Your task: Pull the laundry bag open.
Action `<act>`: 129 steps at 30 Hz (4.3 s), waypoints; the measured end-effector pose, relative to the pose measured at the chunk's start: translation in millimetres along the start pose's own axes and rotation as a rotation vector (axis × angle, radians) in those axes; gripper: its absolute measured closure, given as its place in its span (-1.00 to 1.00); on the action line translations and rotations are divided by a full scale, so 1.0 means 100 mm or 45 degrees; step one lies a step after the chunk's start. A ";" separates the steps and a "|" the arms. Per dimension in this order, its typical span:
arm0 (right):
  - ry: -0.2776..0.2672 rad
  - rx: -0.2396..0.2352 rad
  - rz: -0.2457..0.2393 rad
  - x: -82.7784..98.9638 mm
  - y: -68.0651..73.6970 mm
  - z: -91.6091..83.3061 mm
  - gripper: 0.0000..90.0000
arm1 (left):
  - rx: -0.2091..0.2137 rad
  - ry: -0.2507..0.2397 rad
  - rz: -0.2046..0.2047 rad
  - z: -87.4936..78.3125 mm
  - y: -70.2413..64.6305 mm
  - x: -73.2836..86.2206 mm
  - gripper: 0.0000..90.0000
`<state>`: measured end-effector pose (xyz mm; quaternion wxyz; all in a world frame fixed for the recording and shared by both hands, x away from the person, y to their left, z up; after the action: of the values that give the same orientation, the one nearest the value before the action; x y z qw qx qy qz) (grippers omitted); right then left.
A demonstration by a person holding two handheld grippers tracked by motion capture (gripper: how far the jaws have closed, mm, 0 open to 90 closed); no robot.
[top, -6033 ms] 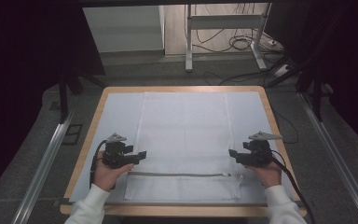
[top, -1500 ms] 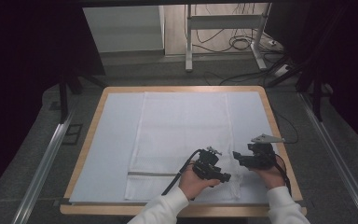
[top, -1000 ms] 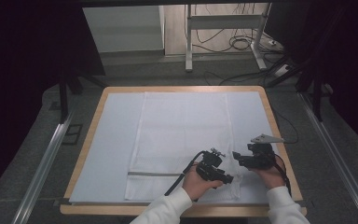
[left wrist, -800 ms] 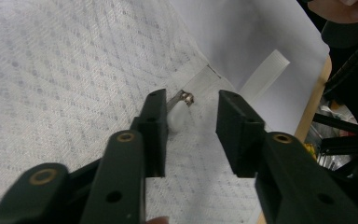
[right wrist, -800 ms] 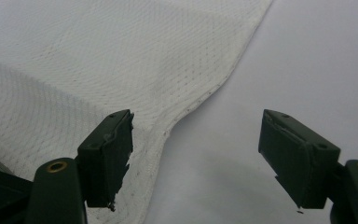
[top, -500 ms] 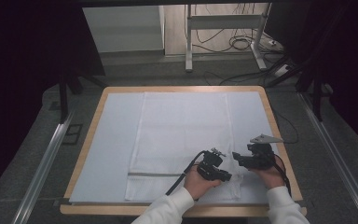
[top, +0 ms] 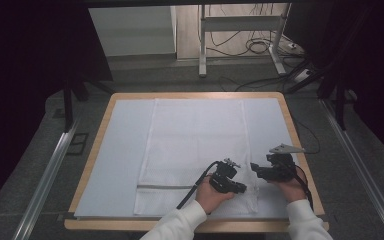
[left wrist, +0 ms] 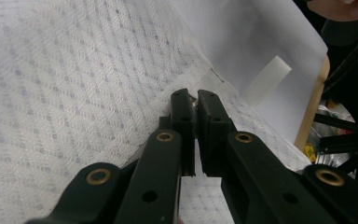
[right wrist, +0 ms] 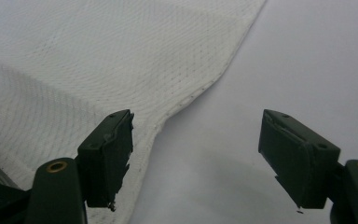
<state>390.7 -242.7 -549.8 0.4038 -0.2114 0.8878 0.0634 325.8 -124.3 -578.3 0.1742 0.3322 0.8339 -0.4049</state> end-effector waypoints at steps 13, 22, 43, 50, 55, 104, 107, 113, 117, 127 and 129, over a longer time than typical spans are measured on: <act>-0.027 0.003 0.076 -0.02 -0.12 -0.08 -0.42 | 0.059 -0.091 0.034 -0.28 -0.08 -0.05 0.93; -0.057 -0.007 0.145 -0.04 -0.18 -0.15 -0.42 | 0.064 -0.141 0.051 -0.51 -0.04 -0.07 0.93; 0.119 -0.234 0.375 -0.10 0.09 -0.25 -0.42 | 0.040 -0.161 0.082 -0.67 -0.04 -0.06 0.93; 0.132 -0.255 0.384 -0.10 0.12 -0.26 -0.42 | 0.017 -0.156 0.102 -0.68 -0.05 -0.06 0.93; 0.154 -0.307 0.404 -0.12 0.23 -0.22 -0.42 | 0.017 -0.152 0.104 -0.66 -0.05 -0.06 0.93; 0.337 -0.564 0.289 -0.03 0.75 0.11 0.96 | 0.042 -0.126 0.057 -0.57 0.04 0.02 0.93; 0.340 -0.566 0.281 -0.03 0.75 0.11 0.96 | 0.055 -0.126 0.039 -0.56 0.05 0.03 0.93; 0.328 -0.572 0.284 -0.02 0.75 0.10 0.96 | 0.073 -0.118 0.018 -0.53 0.09 0.07 0.93; 0.321 -0.569 0.282 -0.02 0.74 0.09 0.96 | 0.075 -0.107 0.015 -0.51 0.11 0.09 0.93; 0.327 -0.568 0.273 0.01 0.74 0.07 0.96 | 0.072 -0.085 0.007 -0.46 0.15 0.13 0.93; 0.321 -0.569 0.273 0.02 0.74 0.07 0.96 | 0.070 -0.083 0.010 -0.46 0.15 0.13 0.93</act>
<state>363.0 -174.1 -560.1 0.2243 -0.2062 0.9124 0.2733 325.4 -76.1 -566.0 0.1937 0.3266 0.8150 -0.4376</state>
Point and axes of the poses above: each handheld gripper's, and its own axes: z roughly forward along the jaws, x roughly out of its underside, y roughly to its left, the point moved 8 cm from there along z, roughly forward along the jaws, and after that the axes turned 8 degrees about x, right-handed, at the moved point
